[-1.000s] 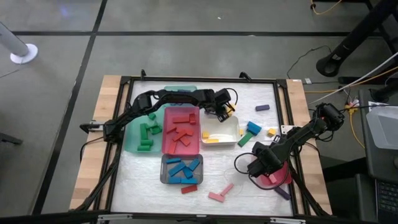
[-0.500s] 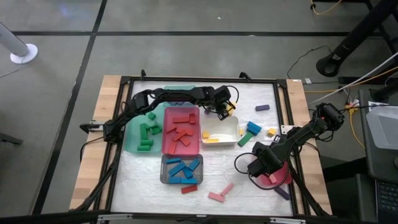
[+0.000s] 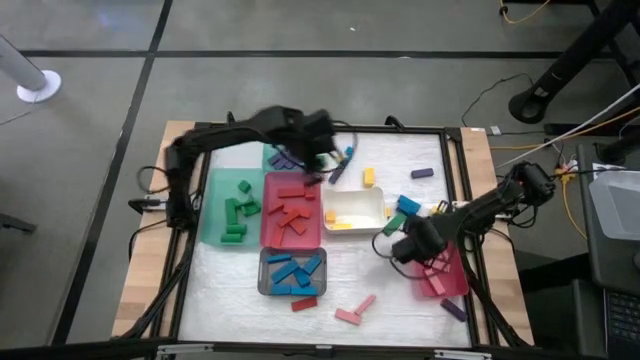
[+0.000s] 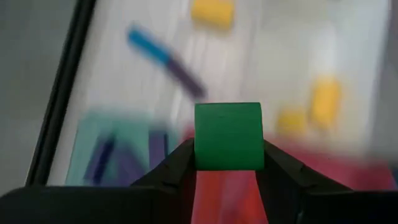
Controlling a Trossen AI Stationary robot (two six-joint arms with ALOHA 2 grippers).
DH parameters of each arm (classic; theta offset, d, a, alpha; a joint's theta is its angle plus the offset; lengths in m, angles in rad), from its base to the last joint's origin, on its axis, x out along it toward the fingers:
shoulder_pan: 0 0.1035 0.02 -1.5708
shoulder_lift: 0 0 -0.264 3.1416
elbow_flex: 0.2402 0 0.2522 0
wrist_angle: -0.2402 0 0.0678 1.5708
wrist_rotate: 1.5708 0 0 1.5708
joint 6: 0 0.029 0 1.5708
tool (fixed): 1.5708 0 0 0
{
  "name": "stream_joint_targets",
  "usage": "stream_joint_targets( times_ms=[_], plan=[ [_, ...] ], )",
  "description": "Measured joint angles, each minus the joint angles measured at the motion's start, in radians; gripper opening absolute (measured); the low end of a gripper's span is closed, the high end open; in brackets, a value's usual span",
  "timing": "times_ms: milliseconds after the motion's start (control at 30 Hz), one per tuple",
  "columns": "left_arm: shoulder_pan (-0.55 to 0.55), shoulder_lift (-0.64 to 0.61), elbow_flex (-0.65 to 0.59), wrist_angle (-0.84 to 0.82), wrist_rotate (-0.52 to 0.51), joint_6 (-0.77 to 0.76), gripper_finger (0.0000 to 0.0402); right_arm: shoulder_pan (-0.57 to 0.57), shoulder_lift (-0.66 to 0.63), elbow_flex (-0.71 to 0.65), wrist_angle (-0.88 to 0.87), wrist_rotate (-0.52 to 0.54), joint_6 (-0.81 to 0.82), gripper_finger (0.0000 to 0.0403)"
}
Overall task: Sort blocks
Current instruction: Put the green block into the bottom green bin, then put the yellow block into the white bin
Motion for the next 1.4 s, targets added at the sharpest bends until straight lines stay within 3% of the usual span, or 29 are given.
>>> stream_joint_targets(
  times_ms=[167,400,767,1067,1200,1400],
  plan=[
    [-0.003,-0.162,-0.011,-0.359,0.021,-0.146,0.0122,-0.139,-0.078,0.006,0.03,0.082,-0.137,0.0209],
    [-0.058,-0.422,-0.248,-0.366,0.031,-0.483,0.0123,-0.367,-0.14,0.037,0.147,0.22,-0.31,0.0209],
    [-0.15,-0.689,-0.765,-0.336,0.017,-0.822,0.0124,-0.7,-0.115,0.037,0.761,0.196,-0.463,0.0209],
    [-0.15,-0.709,-1.058,-0.193,0.017,-0.758,0.0155,-0.883,-0.047,0.037,0.834,0.112,-0.251,0.0209],
    [-0.149,-0.708,-1.127,-0.14,0.017,-0.741,0.0177,-0.904,-0.001,0.037,0.852,0.023,-0.209,0.0209],
    [-0.149,-0.707,-1.17,-0.097,0.017,-0.739,0.0191,-0.9,0.087,0.037,0.857,0.003,-0.135,0.0209]
  ],
)
